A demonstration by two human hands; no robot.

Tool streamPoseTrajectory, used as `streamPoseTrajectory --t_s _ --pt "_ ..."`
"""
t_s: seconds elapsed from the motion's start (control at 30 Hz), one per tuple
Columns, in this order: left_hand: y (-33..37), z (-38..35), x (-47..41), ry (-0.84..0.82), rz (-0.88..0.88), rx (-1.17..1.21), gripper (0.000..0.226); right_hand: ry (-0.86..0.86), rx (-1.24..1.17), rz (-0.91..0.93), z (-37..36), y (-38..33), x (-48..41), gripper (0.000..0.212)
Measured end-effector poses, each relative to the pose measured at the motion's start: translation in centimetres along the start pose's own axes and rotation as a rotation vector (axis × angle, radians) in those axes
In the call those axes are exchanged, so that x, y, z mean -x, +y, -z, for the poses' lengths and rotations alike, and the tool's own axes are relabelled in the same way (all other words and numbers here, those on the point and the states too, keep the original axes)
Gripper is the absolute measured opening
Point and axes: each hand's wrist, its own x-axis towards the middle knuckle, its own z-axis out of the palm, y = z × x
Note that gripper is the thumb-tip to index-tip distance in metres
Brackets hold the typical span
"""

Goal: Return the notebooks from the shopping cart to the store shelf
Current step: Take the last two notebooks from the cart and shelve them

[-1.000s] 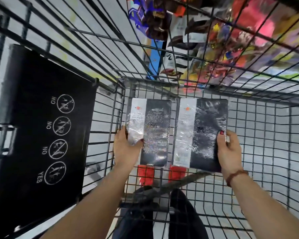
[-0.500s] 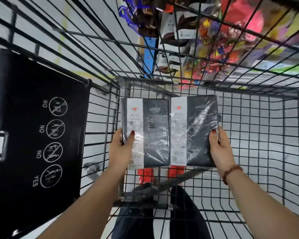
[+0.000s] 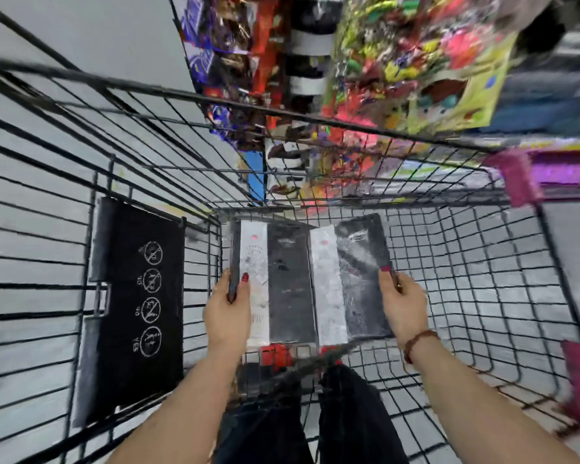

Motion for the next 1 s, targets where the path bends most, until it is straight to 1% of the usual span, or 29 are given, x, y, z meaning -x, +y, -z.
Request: streamPoseTrajectory --t_s 0.17,0.23,0.33,0.37,0.43,0.47,0.5,0.57,0.6,0.67,0.7,0.8,0.83,0.87,0.93,0.97,1.0 --pt "4.6 2.7 4.4 -0.075 -0.12 0.081 0.04 0.085 -0.13 0.055 7.4 -2.6 4.2 0.036" --pt "6.6 3.4 6.3 -0.109 -0.172 0.123 0.044 0.099 -0.18 0.065 10.4 -3.0 5.7 0.037" --pt "9.7 4.0 9.8 -0.17 -0.251 0.219 0.05 0.177 -0.268 0.069 14.8 -3.3 7.5 0.038" --pt "10.5 4.0 11.1 -0.191 -0.273 0.249 0.052 0.206 -0.319 0.066 16.3 -3.3 8.1 0.043" --pt "11.7 3.7 13.6 -0.224 -0.33 0.281 0.052 0.252 -0.403 0.088 19.1 -2.9 9.1 0.069" --pt "12.4 3.4 15.0 -0.24 -0.354 0.287 0.05 0.267 -0.433 0.105 20.6 -2.5 9.7 0.077" --pt "12.9 2.9 16.4 -0.255 -0.377 0.286 0.049 0.278 -0.48 0.109 22.0 -2.0 10.2 0.075" --pt "13.7 1.5 19.2 -0.266 -0.437 0.282 0.047 0.29 -0.583 0.101 24.9 -0.6 10.9 0.061" --pt "14.0 0.6 20.7 -0.273 -0.464 0.283 0.046 0.304 -0.605 0.105 26.4 0.2 11.2 0.062" --pt "14.6 -1.4 24.0 -0.294 -0.486 0.293 0.045 0.324 -0.604 0.114 29.6 1.8 11.6 0.08" --pt "14.8 -2.6 25.7 -0.3 -0.479 0.31 0.045 0.337 -0.604 0.118 31.3 2.6 11.8 0.081" --pt "15.1 -6.2 30.5 -0.332 -0.466 0.373 0.049 0.359 -0.653 0.124 36.1 5.0 12.2 0.06" --pt "15.1 -7.4 32.1 -0.331 -0.469 0.375 0.049 0.367 -0.666 0.121 37.6 5.7 12.3 0.056" --pt "15.2 -8.6 33.5 -0.334 -0.47 0.379 0.045 0.368 -0.688 0.114 39.1 6.6 12.2 0.058" --pt "15.3 -10.8 35.8 -0.352 -0.49 0.398 0.033 0.384 -0.706 0.114 42.0 8.2 12.0 0.075" --pt "15.4 -11.8 36.7 -0.348 -0.484 0.399 0.032 0.383 -0.714 0.102 43.3 8.9 11.8 0.078" --pt "15.6 -12.7 37.6 -0.35 -0.477 0.394 0.034 0.375 -0.725 0.089 44.5 9.6 11.7 0.073"
